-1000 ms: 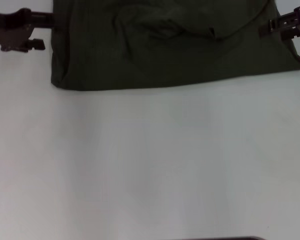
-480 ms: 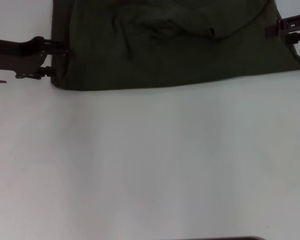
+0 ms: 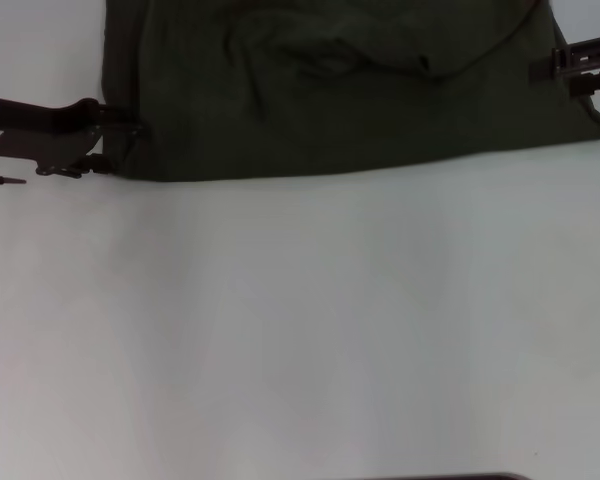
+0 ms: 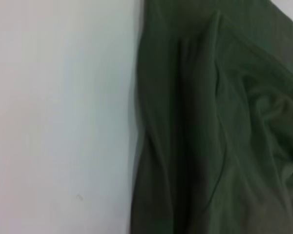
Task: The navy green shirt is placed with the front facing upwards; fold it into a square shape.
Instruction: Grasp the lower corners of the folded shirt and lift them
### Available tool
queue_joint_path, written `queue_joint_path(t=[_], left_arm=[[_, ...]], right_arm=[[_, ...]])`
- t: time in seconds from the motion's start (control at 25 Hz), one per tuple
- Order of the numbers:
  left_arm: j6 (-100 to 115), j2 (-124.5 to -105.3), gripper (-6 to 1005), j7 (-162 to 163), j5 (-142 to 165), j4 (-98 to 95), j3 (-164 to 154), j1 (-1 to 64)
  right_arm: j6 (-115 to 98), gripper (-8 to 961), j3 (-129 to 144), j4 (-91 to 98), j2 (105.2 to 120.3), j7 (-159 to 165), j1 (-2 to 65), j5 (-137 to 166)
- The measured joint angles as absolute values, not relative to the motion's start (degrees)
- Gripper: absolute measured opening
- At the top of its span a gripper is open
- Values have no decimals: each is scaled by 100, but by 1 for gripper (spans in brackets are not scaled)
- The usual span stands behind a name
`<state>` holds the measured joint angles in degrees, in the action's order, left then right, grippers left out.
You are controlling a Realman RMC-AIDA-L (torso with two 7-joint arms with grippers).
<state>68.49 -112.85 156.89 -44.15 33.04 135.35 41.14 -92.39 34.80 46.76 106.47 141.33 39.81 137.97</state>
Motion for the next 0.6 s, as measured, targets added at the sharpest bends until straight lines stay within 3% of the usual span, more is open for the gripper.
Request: queue_joint_path(t=[0.6], left_arm=[[6780, -11234, 824, 16035, -4310, 3286, 13553, 4124]], right_arm=[[-9250, 942, 3382, 4676, 10616, 14133, 3920, 13789]])
